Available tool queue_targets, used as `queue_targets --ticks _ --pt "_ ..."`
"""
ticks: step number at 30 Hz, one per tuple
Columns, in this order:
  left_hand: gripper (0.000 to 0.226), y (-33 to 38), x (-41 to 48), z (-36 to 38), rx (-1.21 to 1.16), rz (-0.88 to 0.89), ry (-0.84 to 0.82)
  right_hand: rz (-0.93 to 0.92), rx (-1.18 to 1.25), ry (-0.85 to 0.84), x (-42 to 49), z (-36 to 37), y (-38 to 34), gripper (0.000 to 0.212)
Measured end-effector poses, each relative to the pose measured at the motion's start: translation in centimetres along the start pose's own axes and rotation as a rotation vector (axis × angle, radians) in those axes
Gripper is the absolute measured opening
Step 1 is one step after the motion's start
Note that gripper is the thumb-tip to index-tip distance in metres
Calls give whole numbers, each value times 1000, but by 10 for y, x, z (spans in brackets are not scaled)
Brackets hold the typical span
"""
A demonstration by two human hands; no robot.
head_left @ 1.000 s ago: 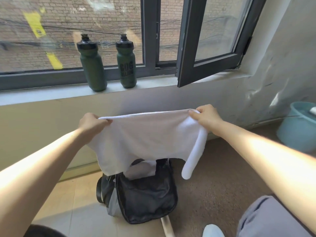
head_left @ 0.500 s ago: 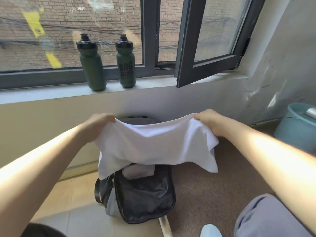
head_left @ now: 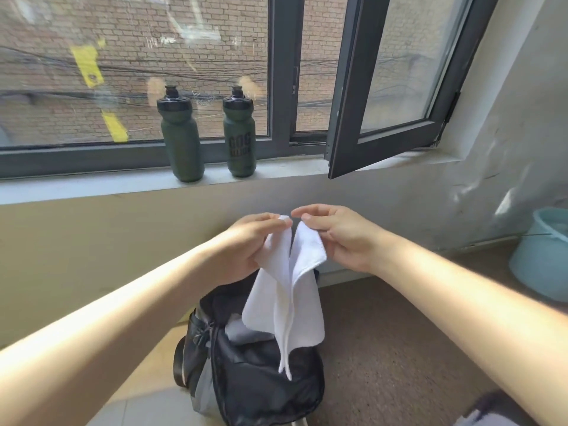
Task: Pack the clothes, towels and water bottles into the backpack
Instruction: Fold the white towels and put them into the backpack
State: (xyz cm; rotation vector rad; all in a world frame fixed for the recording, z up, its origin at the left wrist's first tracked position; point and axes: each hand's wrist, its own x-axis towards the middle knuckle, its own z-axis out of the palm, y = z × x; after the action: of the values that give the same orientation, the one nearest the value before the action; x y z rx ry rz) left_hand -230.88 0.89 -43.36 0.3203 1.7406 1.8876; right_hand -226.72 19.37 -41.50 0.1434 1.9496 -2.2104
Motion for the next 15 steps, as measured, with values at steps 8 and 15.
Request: queue_targets --ticks 8,15 --pt "41 -1 -2 -8 -101 53 -124 -185 -142 -61 -5 -4 -1 35" --pt "40 -6 0 -6 -114 29 -153 -417 -506 44 -4 -5 10 18"
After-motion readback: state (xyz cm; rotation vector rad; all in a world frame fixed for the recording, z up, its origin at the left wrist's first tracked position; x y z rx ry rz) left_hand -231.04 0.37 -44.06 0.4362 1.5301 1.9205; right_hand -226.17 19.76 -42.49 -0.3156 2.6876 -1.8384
